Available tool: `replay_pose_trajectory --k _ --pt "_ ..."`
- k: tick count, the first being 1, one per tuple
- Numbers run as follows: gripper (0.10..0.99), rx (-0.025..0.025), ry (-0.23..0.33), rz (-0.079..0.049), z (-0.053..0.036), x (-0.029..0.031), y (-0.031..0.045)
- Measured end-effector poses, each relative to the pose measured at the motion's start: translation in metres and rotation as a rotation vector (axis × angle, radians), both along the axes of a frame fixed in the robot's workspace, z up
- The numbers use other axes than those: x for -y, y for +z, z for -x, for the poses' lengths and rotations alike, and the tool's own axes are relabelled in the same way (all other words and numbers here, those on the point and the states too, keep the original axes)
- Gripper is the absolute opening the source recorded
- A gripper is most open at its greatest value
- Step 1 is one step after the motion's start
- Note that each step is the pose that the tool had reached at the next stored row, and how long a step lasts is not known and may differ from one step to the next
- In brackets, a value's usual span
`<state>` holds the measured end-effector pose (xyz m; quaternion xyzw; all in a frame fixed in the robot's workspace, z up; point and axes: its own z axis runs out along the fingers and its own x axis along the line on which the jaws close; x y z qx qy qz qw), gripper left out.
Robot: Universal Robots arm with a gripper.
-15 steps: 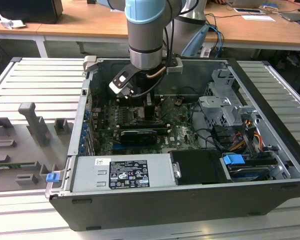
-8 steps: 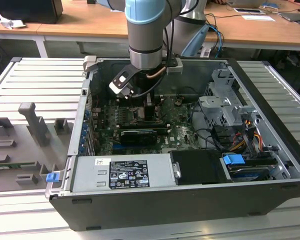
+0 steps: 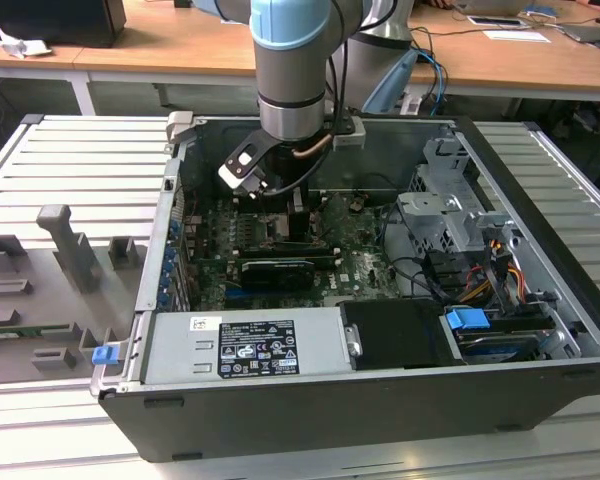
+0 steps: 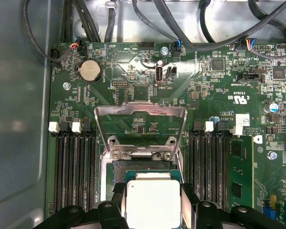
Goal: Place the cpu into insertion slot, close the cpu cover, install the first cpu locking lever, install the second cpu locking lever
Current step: 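Place the cpu into insertion slot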
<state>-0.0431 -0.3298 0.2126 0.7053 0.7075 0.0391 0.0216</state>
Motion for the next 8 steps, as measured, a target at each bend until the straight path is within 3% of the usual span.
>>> replay_pose_trajectory --k 8 --pt "0.541 -0.0003 0.0 0.0 0.0001 -0.0001 -0.0028"
